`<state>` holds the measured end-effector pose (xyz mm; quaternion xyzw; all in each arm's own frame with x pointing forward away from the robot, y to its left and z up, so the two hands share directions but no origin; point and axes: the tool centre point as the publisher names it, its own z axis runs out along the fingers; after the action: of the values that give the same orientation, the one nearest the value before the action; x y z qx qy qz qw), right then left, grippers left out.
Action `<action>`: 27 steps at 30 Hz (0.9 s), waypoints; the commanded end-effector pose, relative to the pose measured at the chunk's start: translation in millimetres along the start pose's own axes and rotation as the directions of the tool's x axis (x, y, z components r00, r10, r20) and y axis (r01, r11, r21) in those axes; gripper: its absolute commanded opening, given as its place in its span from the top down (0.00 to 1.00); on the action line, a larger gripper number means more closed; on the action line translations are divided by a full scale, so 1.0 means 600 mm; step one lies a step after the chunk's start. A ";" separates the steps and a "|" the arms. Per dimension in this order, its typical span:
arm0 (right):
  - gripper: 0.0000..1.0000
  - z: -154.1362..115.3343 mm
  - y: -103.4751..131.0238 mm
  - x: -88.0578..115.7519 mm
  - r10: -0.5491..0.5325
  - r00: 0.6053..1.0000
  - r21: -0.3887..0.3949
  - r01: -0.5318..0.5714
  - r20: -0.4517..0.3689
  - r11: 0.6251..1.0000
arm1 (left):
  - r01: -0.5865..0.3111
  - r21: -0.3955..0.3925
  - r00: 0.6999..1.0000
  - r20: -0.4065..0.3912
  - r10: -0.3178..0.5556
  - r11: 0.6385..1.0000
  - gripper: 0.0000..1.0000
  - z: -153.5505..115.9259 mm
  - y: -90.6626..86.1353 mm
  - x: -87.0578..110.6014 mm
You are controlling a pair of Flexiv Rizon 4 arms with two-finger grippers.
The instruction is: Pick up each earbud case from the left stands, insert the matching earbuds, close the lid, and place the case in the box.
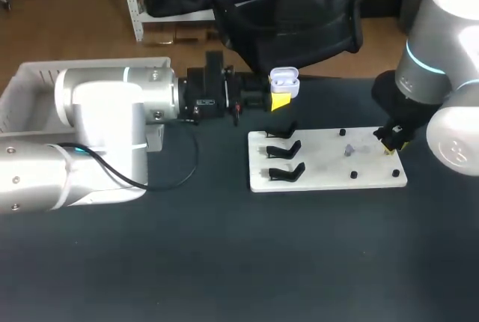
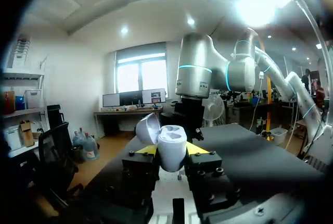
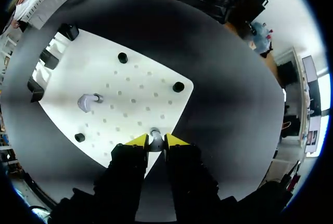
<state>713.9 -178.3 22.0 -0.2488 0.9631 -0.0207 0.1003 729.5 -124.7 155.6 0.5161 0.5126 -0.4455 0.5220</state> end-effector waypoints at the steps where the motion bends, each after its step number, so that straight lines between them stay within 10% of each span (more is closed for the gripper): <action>1: 1.00 -0.005 0.003 0.000 0.000 1.000 0.008 0.000 0.000 1.000 | -0.004 -0.008 1.000 0.004 0.004 1.000 1.00 0.000 -0.004 0.001; 27: 1.00 -0.256 0.064 -0.020 0.080 0.996 0.092 -0.077 -0.037 0.993 | -0.004 -0.008 1.000 0.004 0.004 1.000 1.00 0.000 -0.004 0.001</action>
<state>685.8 -145.9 146.1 -0.2102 0.9720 -0.0552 0.0895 729.4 -124.6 155.7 0.5161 0.5126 -0.4455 0.5220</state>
